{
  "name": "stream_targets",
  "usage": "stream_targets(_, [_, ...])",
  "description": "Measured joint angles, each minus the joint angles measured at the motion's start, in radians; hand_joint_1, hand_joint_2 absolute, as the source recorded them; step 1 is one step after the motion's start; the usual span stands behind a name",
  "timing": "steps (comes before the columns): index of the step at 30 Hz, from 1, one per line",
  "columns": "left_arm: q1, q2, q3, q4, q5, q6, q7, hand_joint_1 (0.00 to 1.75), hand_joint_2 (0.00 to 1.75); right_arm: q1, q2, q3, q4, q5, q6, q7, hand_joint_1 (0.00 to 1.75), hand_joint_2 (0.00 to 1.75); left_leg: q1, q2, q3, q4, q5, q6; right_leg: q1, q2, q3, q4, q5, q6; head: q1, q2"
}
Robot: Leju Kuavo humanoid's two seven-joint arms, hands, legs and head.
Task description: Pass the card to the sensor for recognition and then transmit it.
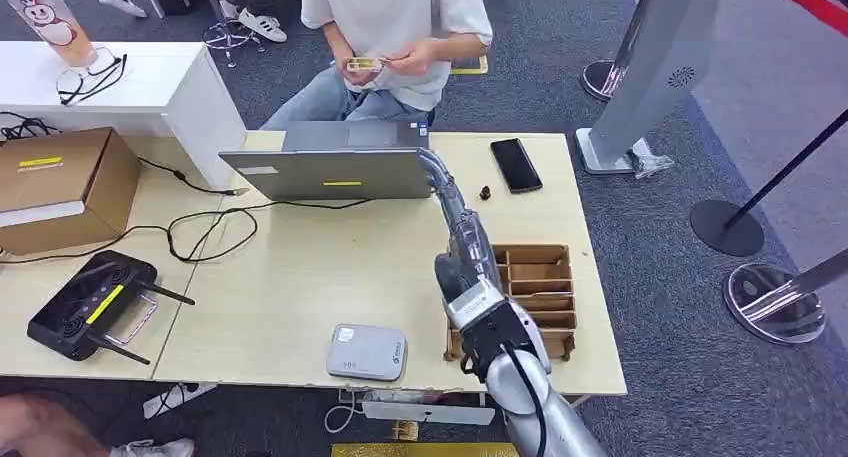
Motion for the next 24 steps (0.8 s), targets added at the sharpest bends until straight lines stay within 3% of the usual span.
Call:
stream_targets(6, [0.0, 0.0, 0.0, 0.0, 0.008, 0.003, -0.002, 0.0, 0.0, -0.01, -0.005, 0.0, 0.003, 0.022, -0.013, -0.003, 0.0, 0.0, 0.0, 0.0, 0.0, 0.0, 0.0, 0.0, 0.0, 0.0, 0.0, 0.0, 0.0, 0.0, 0.0, 0.0])
stream_targets(10, [0.0, 0.0, 0.001, 0.0, 0.012, 0.005, 0.003, 0.0, 0.0, -0.026, -0.008, 0.0, 0.017, 0.126, -0.089, -0.011, 0.0, 0.0, 0.0, 0.0, 0.0, 0.0, 0.0, 0.0, 0.0, 0.0, 0.0, 0.0, 0.0, 0.0, 0.0, 0.0])
stream_targets(11, [-0.001, 0.0, 0.001, 0.0, 0.011, 0.005, 0.008, 0.0, 0.0, -0.031, -0.008, 0.0, 0.021, 0.16, -0.112, -0.01, 0.0, 1.75, 0.0, 0.0, 0.0, 0.0, 0.0, 0.0, 0.0, 0.0, 0.0, 0.0, 0.0, 0.0, 0.0, 0.0])
stream_targets(18, [-0.005, -0.002, 0.001, 0.0, -0.003, 0.005, 0.024, 0.0, 0.0, -0.087, -0.01, 0.015, 0.077, 0.54, -0.306, 0.105, 0.0, 1.75, 0.0, 0.0, 0.0, 0.0, 0.0, 0.0, 0.0, 0.0, 0.0, 0.0, 0.0, 0.0, 0.0, 0.0])
stream_targets(24, [-0.013, -0.007, 0.0, 0.0, -0.023, 0.005, 0.04, 0.0, 0.0, -0.192, -0.01, 0.04, 0.206, 0.859, -0.37, 0.26, 0.0, 1.75, 0.0, 0.0, 0.0, 0.0, 0.001, 0.0, 0.0, 0.0, 0.0, 0.0, 0.0, 0.0, 0.0, 0.0])
